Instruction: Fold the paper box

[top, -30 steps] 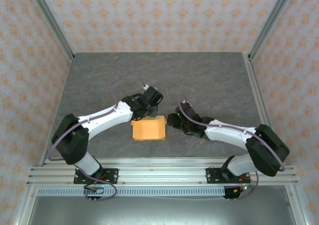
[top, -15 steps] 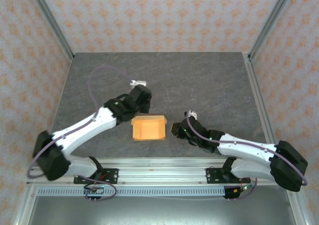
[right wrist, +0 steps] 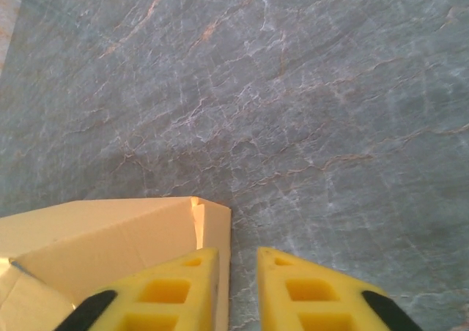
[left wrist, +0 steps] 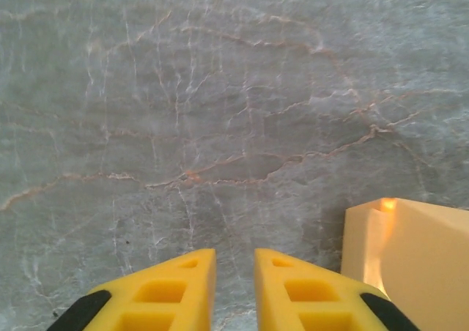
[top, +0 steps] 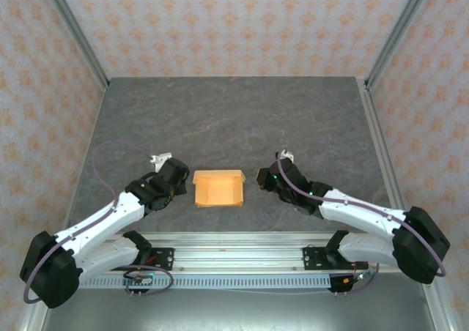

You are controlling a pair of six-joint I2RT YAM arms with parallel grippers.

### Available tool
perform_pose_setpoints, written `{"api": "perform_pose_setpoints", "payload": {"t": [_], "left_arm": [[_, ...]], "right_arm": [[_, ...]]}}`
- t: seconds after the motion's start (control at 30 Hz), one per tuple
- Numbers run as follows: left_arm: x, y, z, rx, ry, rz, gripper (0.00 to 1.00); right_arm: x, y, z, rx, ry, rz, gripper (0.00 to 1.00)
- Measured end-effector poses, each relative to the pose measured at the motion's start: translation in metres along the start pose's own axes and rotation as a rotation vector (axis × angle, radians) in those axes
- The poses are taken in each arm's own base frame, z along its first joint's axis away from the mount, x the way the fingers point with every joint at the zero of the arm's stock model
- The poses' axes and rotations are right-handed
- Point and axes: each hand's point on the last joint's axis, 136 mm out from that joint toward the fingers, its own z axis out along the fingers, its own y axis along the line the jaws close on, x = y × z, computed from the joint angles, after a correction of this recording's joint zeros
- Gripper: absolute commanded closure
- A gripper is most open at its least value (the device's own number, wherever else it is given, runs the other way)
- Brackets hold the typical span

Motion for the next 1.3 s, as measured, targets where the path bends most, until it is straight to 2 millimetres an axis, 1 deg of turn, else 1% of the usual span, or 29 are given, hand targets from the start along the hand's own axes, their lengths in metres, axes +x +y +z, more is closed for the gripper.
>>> {"api": "perform_pose_setpoints", "payload": {"t": [0.07, 0.3, 0.43, 0.57, 0.67, 0.83, 0.97, 1.17, 1.3], "left_arm": [[0.001, -0.002, 0.004, 0.016, 0.007, -0.022, 0.82], [-0.005, -0.026, 0.007, 0.134, -0.015, -0.063, 0.84], [-0.004, -0.036, 0.011, 0.187, -0.012, -0.087, 0.88], [0.004, -0.040, 0.018, 0.202, 0.010, -0.093, 0.90], [0.007, -0.041, 0.021, 0.203, 0.022, -0.095, 0.90], [0.005, -0.045, 0.021, 0.221, 0.018, -0.110, 0.92], [0.007, -0.046, 0.027, 0.214, 0.025, -0.110, 0.93], [0.022, -0.039, 0.041, 0.168, 0.067, -0.099, 0.95], [0.022, -0.036, 0.043, 0.148, 0.059, -0.100, 0.95]], "right_arm": [[0.004, 0.005, 0.008, -0.014, 0.033, -0.004, 0.87], [0.021, 0.022, 0.034, -0.077, 0.127, -0.001, 0.89], [0.024, 0.034, 0.044, -0.109, 0.155, 0.000, 0.89], [0.024, 0.044, 0.050, -0.128, 0.163, -0.003, 0.89], [0.028, 0.044, 0.055, -0.120, 0.174, -0.008, 0.90], [0.034, 0.040, 0.060, -0.099, 0.187, -0.014, 0.90], [0.033, 0.037, 0.062, -0.084, 0.175, -0.015, 0.90], [0.033, 0.036, 0.065, -0.067, 0.172, -0.025, 0.90], [0.033, 0.033, 0.065, -0.042, 0.166, -0.044, 0.90]]}}
